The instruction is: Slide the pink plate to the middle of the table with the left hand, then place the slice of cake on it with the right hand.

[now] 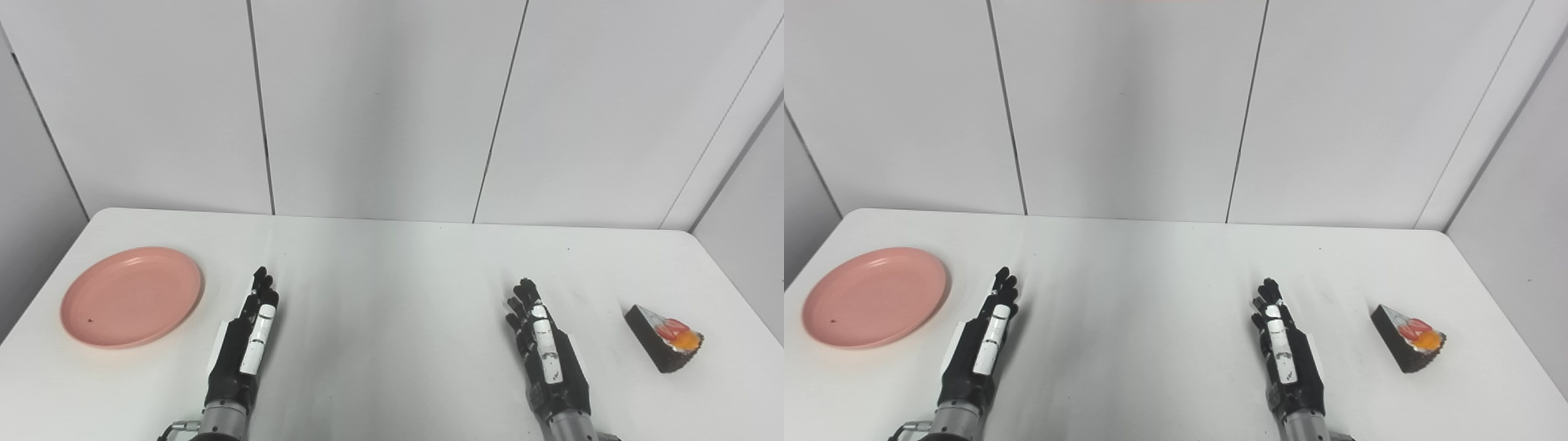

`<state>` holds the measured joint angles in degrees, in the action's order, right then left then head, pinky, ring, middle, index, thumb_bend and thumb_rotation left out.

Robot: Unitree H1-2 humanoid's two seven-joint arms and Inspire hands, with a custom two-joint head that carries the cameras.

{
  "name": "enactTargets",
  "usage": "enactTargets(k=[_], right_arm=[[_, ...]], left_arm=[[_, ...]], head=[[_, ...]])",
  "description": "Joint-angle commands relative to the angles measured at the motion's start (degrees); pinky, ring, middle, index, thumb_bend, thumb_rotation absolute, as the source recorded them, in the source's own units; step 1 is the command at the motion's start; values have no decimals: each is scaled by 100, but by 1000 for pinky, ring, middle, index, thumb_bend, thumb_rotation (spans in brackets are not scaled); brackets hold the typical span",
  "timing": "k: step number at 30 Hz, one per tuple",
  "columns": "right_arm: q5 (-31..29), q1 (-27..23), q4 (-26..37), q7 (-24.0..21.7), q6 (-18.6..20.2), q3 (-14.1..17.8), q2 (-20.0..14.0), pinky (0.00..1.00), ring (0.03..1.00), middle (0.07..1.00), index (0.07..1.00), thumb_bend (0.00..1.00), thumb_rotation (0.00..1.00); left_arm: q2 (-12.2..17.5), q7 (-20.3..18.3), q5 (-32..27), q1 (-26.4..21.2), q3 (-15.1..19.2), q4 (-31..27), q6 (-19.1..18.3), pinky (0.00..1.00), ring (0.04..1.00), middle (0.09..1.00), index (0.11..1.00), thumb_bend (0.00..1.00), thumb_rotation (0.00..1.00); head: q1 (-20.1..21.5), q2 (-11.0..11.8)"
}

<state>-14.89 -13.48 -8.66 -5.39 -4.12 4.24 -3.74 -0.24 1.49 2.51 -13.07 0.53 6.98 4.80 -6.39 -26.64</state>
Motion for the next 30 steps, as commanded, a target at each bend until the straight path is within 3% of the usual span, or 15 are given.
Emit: enactTargets(k=[1,10,18,30], right_arm=[[-126,-16,-196,-161,-80,102,-110,997,982,976,964,839,821],[-292,-125,-868,-588,-573,279,-308,1000,990,998,984,740,857],[-351,-148,-1088,-686,-639,385,-329,1000,982,987,970,747,848],[-459,-156,-1202,-855,-683,425,-359,1000,995,993,977,744,837]], left_arm=[[-73,118,152,-132,-77,83,245,959,976,975,1000,607,947],[-227,270,330,-240,-172,545,598,950,967,970,1000,572,950],[-312,471,501,-307,-220,852,762,931,954,960,1000,569,958],[-354,487,461,-367,-219,1181,1008,932,964,967,1000,535,936]], head=[[-3,-6],[-519,377],[-749,643],[-921,812]])
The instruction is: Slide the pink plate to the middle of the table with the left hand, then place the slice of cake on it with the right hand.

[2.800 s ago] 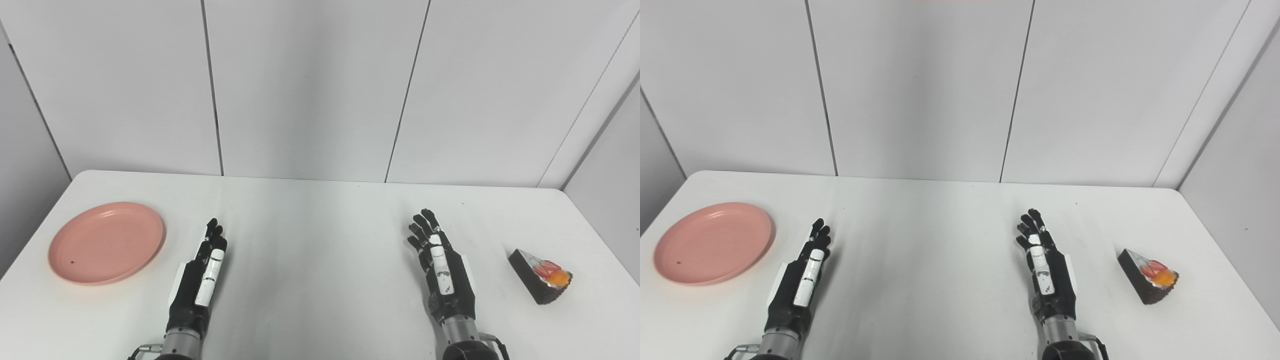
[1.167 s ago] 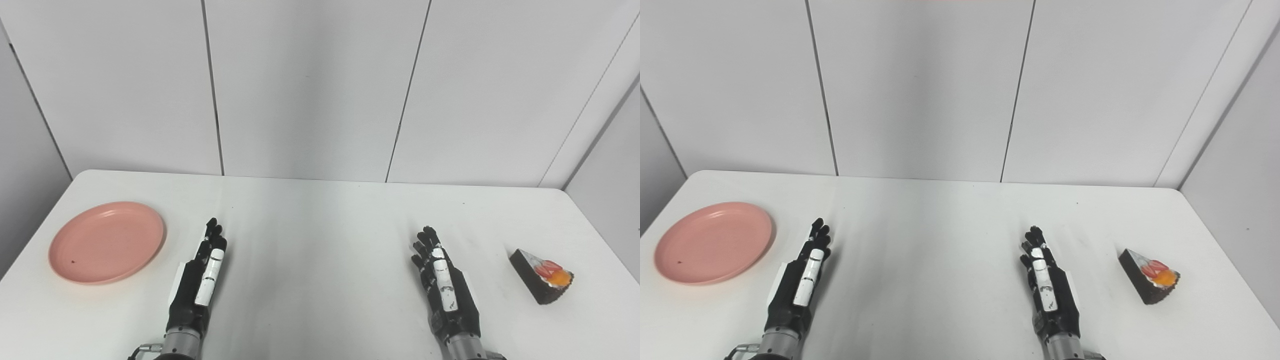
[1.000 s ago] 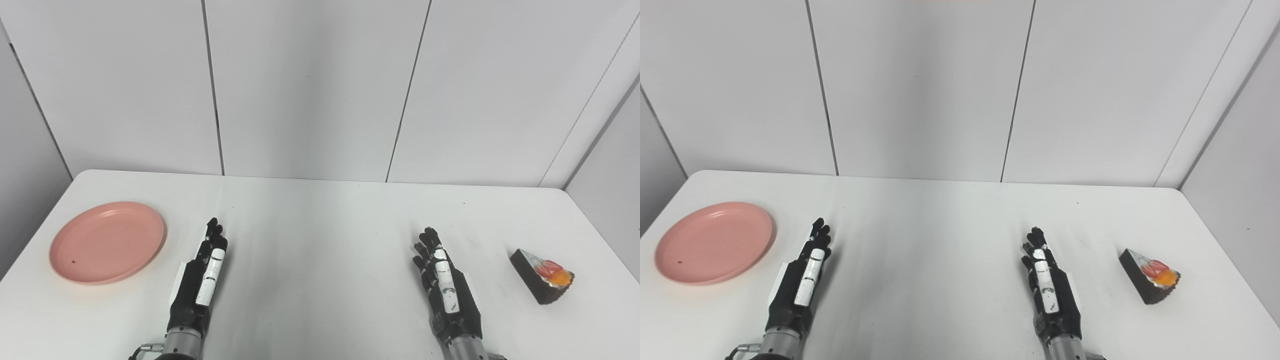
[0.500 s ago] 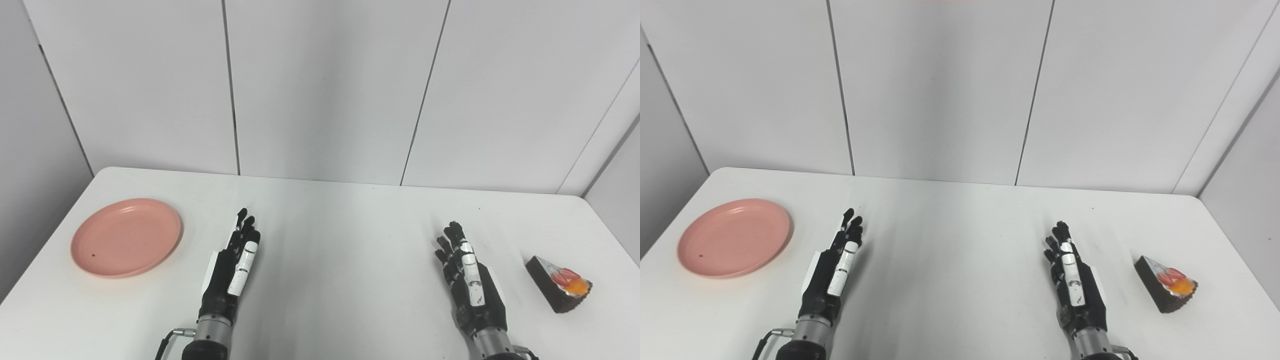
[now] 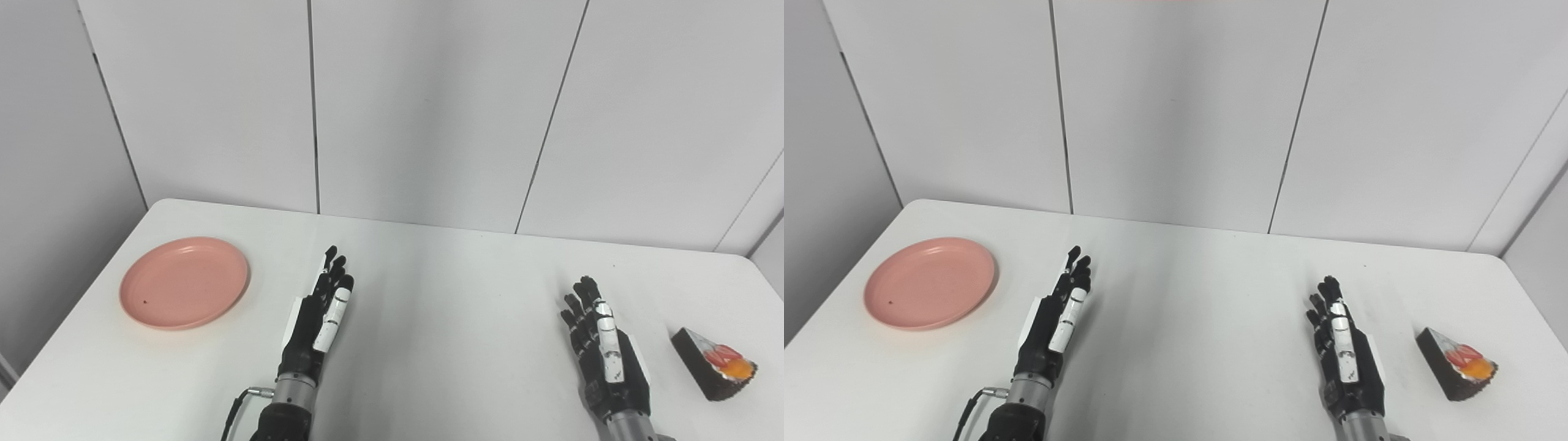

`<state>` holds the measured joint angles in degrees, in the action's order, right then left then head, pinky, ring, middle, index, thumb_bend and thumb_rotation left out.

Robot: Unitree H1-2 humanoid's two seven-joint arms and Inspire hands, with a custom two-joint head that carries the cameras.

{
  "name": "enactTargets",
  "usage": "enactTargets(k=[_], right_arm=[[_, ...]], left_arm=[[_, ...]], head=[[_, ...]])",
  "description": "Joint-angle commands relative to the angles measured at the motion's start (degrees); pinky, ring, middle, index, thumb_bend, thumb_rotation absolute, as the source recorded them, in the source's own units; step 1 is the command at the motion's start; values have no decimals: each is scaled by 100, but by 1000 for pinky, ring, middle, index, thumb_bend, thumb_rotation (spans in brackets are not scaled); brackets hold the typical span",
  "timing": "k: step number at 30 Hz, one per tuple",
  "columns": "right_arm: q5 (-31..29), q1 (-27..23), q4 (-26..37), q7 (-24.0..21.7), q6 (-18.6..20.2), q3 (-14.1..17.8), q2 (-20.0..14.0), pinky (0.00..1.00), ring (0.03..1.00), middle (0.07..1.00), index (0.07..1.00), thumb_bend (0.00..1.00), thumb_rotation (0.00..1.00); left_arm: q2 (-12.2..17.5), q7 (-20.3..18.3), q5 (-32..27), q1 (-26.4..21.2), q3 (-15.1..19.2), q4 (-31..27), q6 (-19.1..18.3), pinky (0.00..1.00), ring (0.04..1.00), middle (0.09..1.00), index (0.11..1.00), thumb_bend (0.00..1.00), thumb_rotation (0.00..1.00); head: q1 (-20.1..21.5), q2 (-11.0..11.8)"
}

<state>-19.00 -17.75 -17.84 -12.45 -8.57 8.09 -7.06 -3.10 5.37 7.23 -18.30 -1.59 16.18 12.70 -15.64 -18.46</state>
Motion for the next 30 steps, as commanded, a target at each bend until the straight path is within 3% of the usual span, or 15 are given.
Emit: enactTargets(k=[1,10,17,20,25,27,30], right_arm=[[-47,279,-264,-149,-217,37,-23,1000,995,993,978,749,838],[-28,332,-138,-107,-118,9,52,1000,990,987,974,744,842],[-51,370,-42,-72,3,4,77,1000,978,976,967,738,836],[-115,392,3,-74,45,40,67,1000,968,968,958,738,822],[-159,411,52,-67,98,81,35,1000,962,966,953,750,825],[-196,404,46,-68,118,92,39,1000,955,964,953,753,826],[-213,396,63,-57,150,82,47,1000,957,958,953,755,815]], left_arm=[[-68,97,-16,155,-5,277,237,928,964,967,1000,533,935],[-38,74,-42,185,3,262,519,921,942,947,1000,579,928],[16,-44,-200,79,30,-458,598,865,903,934,1000,594,903],[51,-44,-291,-27,81,-871,510,870,901,919,1000,675,897],[260,41,-348,-371,383,-1313,401,819,876,884,956,770,890],[389,58,-274,-513,471,-1393,340,807,871,882,884,788,918],[791,5,-159,-785,643,-1474,229,798,880,880,834,794,916]], head=[[8,6],[81,69],[127,69],[122,52],[34,71],[14,81],[10,96]])
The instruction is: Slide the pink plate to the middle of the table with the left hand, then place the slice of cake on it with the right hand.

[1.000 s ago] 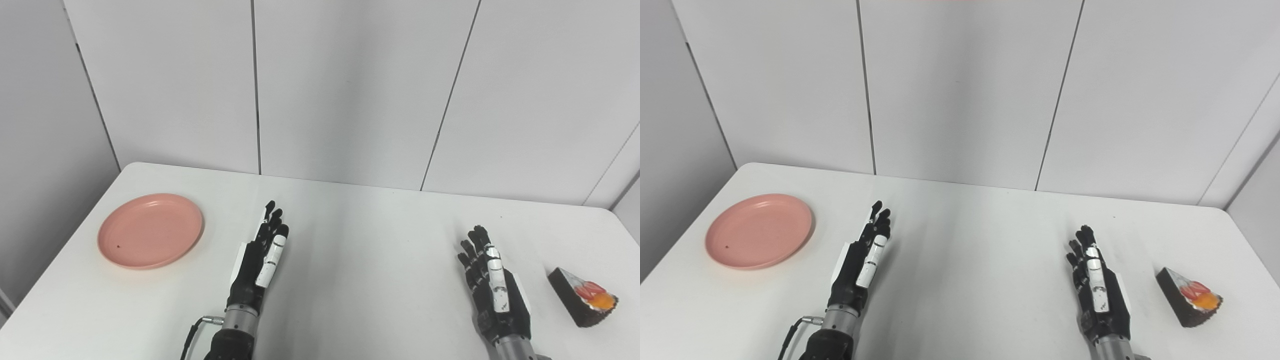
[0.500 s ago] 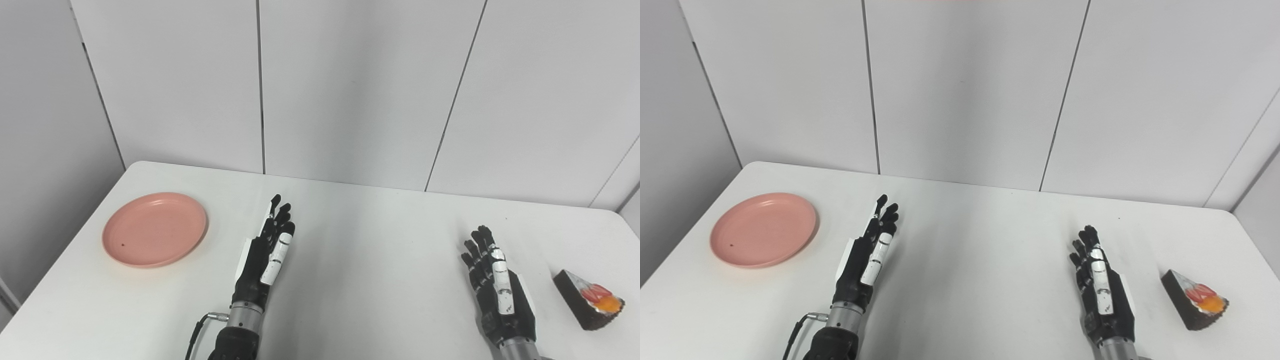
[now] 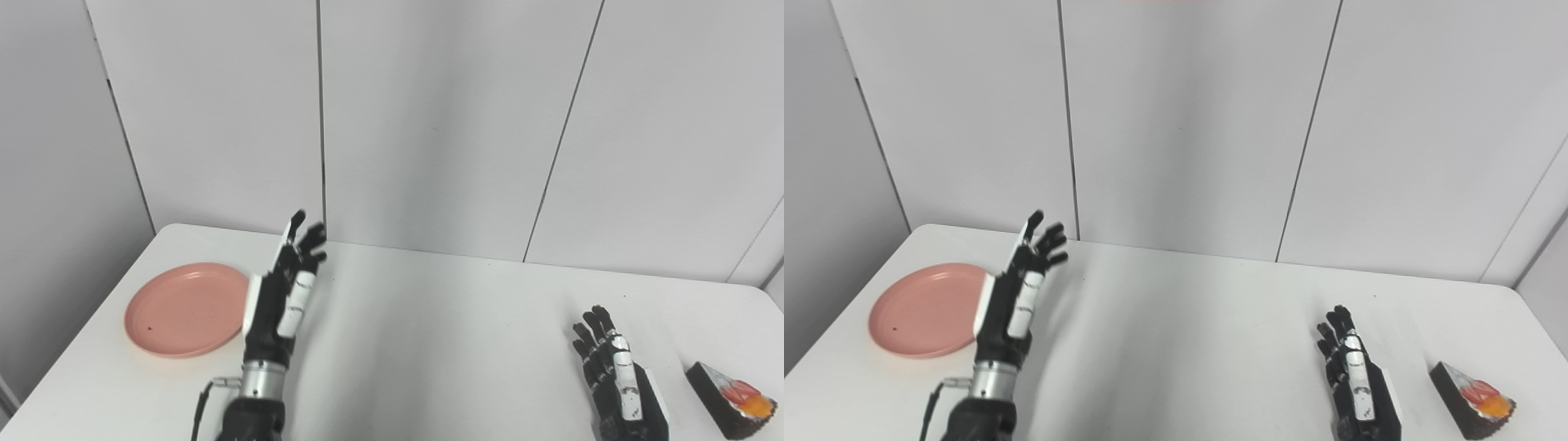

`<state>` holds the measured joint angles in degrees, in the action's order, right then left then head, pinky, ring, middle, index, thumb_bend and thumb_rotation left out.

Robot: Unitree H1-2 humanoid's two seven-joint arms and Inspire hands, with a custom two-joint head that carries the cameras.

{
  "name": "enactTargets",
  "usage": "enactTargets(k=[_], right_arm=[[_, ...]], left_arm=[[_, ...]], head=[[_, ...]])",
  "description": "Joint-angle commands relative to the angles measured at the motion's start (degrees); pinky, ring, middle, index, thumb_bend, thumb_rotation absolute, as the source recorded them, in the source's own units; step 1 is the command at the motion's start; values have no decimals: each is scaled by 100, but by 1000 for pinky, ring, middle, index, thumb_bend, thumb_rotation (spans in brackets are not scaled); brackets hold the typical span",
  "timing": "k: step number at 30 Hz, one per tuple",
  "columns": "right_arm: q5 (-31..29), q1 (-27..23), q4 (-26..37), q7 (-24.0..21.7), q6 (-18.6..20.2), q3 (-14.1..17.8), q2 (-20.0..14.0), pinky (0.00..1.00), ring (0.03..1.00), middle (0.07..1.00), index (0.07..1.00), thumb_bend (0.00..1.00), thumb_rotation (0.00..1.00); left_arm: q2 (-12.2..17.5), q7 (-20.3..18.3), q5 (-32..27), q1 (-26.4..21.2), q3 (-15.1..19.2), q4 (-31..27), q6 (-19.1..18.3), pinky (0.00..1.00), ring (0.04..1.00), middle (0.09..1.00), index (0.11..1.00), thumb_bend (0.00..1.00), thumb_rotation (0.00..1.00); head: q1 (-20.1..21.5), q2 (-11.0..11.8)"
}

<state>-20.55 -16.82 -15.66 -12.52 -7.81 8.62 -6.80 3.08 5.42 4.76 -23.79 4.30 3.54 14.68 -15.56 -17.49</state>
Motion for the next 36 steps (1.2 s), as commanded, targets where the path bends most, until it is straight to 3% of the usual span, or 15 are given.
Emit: enactTargets(k=[1,4,11,15,20,23,26,36], right_arm=[[-53,303,-149,-45,79,25,25,1000,957,958,952,755,815],[-68,318,-110,-53,118,17,27,1000,958,957,952,734,821],[-81,367,23,-34,206,13,57,1000,955,955,957,704,812],[-58,385,83,-6,236,6,84,1000,951,949,948,706,807],[-78,412,162,3,315,17,80,1000,948,945,933,699,789],[-61,412,161,10,315,15,78,1000,946,940,929,709,781],[-41,413,181,29,321,14,71,993,929,927,924,730,778],[-39,454,299,28,398,-12,70,994,928,919,913,725,783]], left_arm=[[325,3,156,-321,108,-204,8,799,881,880,833,796,912],[845,103,410,-576,332,-61,-59,743,871,877,837,796,939],[1559,145,346,-854,762,313,-130,766,864,862,838,801,930],[2011,203,354,-914,950,848,63,785,873,859,856,801,948],[2498,193,164,-1008,1156,1853,344,792,871,861,940,834,933],[2698,171,-72,-1128,1287,2597,709,816,897,878,962,842,920],[2853,123,-425,-1258,1450,3421,1150,860,897,898,978,766,911],[3048,-458,-1404,-1539,2046,5138,1221,837,884,894,953,807,897]], head=[[2,-1],[5,3],[17,-46],[32,-79],[47,-99],[47,-117],[52,-124],[102,-201]])
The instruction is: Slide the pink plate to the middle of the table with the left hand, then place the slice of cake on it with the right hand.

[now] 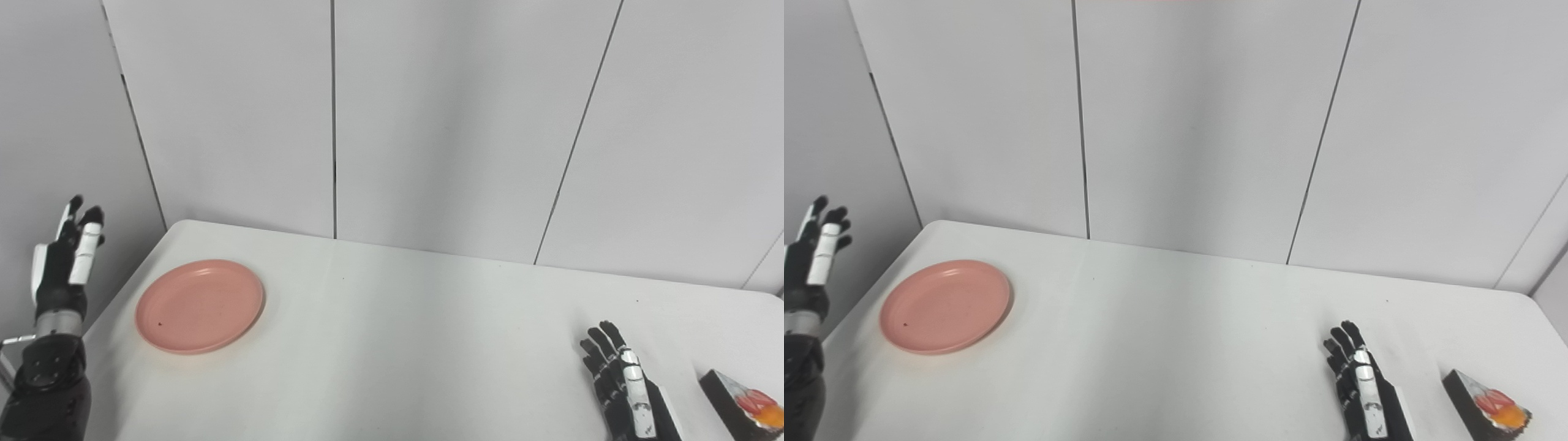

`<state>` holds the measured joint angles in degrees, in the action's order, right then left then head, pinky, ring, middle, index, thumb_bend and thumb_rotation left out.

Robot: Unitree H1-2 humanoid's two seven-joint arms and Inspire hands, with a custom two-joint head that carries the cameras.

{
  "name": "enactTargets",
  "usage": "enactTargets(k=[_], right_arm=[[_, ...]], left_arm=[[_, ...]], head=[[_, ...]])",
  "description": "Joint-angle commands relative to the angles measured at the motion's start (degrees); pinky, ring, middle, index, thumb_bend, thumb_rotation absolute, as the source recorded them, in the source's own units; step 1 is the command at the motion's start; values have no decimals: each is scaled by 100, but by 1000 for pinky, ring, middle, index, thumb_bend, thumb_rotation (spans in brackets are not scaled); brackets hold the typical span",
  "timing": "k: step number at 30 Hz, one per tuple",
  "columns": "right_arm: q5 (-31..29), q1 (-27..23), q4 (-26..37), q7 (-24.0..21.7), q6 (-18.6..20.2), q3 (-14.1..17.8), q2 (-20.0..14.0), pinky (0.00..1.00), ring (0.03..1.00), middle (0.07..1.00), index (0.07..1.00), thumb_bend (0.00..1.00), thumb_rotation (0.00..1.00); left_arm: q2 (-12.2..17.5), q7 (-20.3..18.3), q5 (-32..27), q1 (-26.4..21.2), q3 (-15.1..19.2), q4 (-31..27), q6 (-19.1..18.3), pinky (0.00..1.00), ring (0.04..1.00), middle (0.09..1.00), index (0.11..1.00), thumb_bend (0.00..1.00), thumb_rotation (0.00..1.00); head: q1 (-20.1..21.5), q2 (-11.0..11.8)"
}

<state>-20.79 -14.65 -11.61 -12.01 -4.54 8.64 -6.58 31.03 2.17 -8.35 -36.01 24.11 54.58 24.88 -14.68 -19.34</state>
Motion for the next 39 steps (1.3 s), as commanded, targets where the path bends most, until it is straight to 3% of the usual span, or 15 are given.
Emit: enactTargets(k=[1,6,13,26,32,39], right_arm=[[-16,236,-103,-15,78,-14,55,992,926,917,910,728,781],[-11,259,-36,-6,128,-20,55,978,918,902,900,730,775],[-25,245,-35,19,133,-15,107,971,910,899,895,736,762],[34,279,46,35,164,-61,61,954,890,877,871,735,767],[28,274,79,65,206,-76,92,956,888,875,877,721,759],[55,241,-9,67,141,-89,110,938,882,872,865,730,757]], left_arm=[[263,-174,-128,-334,91,143,201,833,881,889,945,842,887],[222,-503,-403,-424,238,663,205,816,856,856,939,845,841],[48,-614,-526,-352,214,688,202,734,833,841,926,772,835],[-377,-323,-446,-184,-244,155,-9,757,829,829,914,823,843],[-416,-268,-401,-184,-418,21,-258,797,850,838,926,820,836],[-423,-206,-361,-171,-562,-57,-534,759,853,856,938,808,867]], head=[[14,-17],[60,-47],[82,-76],[124,-118],[166,-151],[190,-177]])
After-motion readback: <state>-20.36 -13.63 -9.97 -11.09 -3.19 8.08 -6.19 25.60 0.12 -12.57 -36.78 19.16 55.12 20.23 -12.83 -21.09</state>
